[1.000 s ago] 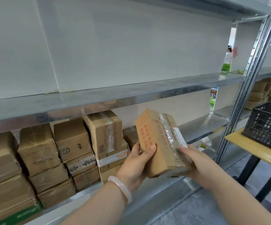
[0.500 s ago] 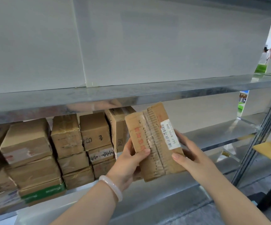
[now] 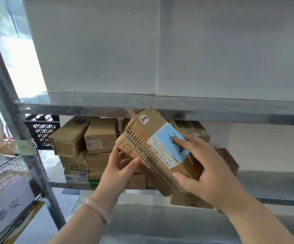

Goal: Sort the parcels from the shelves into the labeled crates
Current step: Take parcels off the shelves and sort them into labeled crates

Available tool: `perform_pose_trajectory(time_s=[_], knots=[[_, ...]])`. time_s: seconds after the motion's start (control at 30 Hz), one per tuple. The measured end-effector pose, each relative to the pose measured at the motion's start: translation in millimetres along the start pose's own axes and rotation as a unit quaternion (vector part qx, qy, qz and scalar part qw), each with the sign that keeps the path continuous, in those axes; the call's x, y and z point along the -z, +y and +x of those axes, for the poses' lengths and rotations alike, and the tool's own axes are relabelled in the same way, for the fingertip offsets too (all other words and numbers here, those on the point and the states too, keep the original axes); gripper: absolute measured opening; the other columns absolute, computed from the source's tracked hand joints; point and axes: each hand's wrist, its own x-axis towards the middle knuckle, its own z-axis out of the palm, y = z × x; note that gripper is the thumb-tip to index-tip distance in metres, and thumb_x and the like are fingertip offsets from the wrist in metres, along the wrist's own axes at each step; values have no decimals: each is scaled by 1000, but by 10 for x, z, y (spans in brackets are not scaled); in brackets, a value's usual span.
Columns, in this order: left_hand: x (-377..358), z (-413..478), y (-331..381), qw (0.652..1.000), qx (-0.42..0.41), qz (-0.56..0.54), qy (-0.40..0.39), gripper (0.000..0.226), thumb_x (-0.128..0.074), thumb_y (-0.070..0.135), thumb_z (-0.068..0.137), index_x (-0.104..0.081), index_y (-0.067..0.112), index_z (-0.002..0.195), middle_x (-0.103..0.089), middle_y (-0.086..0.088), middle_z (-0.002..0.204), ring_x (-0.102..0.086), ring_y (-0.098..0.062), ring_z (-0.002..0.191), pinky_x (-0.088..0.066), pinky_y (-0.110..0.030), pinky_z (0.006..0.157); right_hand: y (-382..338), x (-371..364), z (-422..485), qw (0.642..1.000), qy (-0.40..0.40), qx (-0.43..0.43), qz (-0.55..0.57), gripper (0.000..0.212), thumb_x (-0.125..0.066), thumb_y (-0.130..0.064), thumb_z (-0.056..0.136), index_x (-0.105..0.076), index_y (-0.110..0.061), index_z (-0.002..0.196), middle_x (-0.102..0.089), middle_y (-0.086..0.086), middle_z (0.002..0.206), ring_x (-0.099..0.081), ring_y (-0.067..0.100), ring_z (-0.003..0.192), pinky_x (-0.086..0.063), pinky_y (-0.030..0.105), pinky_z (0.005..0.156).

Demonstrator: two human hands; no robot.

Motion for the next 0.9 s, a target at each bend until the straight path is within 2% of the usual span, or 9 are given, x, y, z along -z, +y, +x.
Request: perform_pose_trajectory(time_s=[0.07, 0.27, 0.37, 0.47, 0.53, 0.63, 0.73, 0.8, 0.9], knots=[[282, -88, 11, 999, -3, 15, 45, 65, -83, 58, 63, -51, 61, 120, -69, 12, 116, -67, -13, 109, -54, -39, 92, -112, -215, 138, 999, -20, 25, 25, 73, -68, -56, 74, -33, -56, 138, -24, -40, 139, -23, -14, 133, -33, -8, 79], [1232, -448, 113, 978, 8, 84, 189, 78, -79, 53, 61, -47, 47, 131, -70, 11, 114, -67, -15, 108, -55, -33, 88, -612, -1001, 506, 991, -89, 81, 60, 73, -68, -60, 73, -21, -71, 127, -21, -47, 128, -21, -21, 126, -34, -8, 75], [1717, -703, 242, 960, 13, 149, 236, 87, -78, 51, 65, -32, 56, 139, -57, 17, 132, -58, -11, 120, -50, -43, 99, -902, -1453, 646, 986, -105, 95, 83, 74, -66, -62, 72, -26, -62, 135, -27, -35, 133, -22, -20, 125, -39, -3, 70], [2222, -1013, 392, 934, 16, 212, 288, 94, -77, 61, 65, -22, 63, 141, -44, 30, 136, -47, 0, 127, -46, -44, 105, -1256, -1918, 785, 983, -108, 109, 101, 78, -61, -66, 70, -32, -52, 141, -28, -35, 133, -22, -22, 124, -34, 2, 81], [2602, -1219, 491, 905, 33, 297, 302, 96, -74, 65, 71, -19, 53, 150, -38, 19, 148, -39, -9, 136, -40, -45, 110, -1549, -2228, 868, 979, -117, 110, 126, 79, -59, -67, 68, -35, -50, 141, -26, -42, 128, -23, -23, 123, -32, 1, 83], [3171, -1468, 654, 862, 40, 394, 317, 93, -71, 63, 76, -19, 49, 151, -34, 13, 154, -33, -10, 140, -35, -42, 114, -1977, -2664, 991, 975, -120, 115, 147, 81, -60, -66, 67, -40, -43, 142, -33, -29, 133, -29, -16, 122, -26, 4, 94], [3605, -1661, 787, 825, 54, 465, 316, 93, -63, 72, 76, -12, 52, 151, -28, 14, 156, -25, -9, 141, -29, -41, 117, -2308, -3030, 1122, 973, -125, 117, 158, 77, -66, -59, 71, -41, -42, 142, -35, -22, 132, -31, -18, 115, -27, -2, 87], [3834, -1752, 835, 807, 55, 497, 315, 92, -57, 78, 74, -10, 54, 150, -25, 20, 155, -20, -2, 138, -24, -35, 114, -2482, -3229, 1247, 973, -119, 122, 155, 77, -68, -56, 74, -40, -40, 143, -36, -20, 131, -32, -11, 113, -27, 1, 84], [4116, -1826, 851, 791, 75, 513, 324, 93, -48, 82, 72, -11, 51, 151, -22, 19, 156, -18, -8, 143, -24, -36, 115, -2721, -3494, 1507, 972, -118, 127, 156, 75, -72, -50, 79, -38, -38, 145, -36, -18, 129, -36, -5, 114, -31, 4, 83]])
